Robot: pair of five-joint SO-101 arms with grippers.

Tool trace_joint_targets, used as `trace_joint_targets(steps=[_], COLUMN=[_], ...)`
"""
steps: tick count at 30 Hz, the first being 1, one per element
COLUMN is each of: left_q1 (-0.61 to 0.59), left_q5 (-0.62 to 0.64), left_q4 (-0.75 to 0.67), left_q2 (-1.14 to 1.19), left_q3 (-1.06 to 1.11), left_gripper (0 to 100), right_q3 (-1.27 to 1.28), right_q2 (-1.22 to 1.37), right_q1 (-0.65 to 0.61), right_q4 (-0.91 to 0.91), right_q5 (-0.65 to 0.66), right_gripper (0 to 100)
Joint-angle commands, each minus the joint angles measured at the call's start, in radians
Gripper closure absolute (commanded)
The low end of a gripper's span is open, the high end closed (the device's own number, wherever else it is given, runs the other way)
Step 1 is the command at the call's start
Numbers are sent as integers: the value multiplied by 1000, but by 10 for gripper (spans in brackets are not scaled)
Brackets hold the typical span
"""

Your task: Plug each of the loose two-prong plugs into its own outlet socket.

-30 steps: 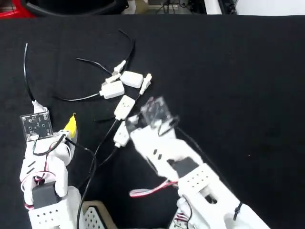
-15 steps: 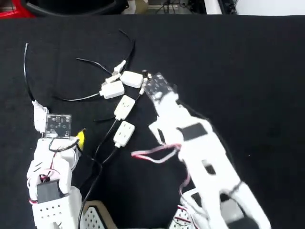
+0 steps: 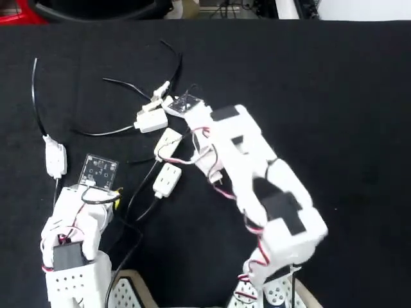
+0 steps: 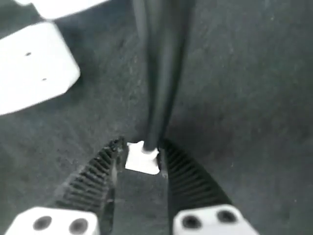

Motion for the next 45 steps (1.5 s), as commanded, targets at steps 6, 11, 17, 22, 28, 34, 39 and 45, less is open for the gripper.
trace_joint_targets(steps=[6,11,17,22,28,34,39,45], left_q1=[8,13,13,13,13,13,15,15], left_q5=[-14,-14,-14,-14,-14,-14,-14,-14], left_q4=[3,3,3,2,-2,-3,-3,-3], left_q2=[5,5,5,5,5,5,5,5], left_q3=[21,21,21,21,21,21,21,21], left_gripper=[740,740,740,740,740,740,740,740], right_q3=[-328,-395,-372,-341,-335,-334,-332,-340], right_q2=[113,122,150,225,254,259,269,340], right_q1=[11,17,60,60,26,20,-29,-43], right_q4=[176,255,249,204,184,178,167,149], right_q5=[8,48,80,77,46,-5,-58,-57], right_gripper=[822,879,918,917,917,913,864,864])
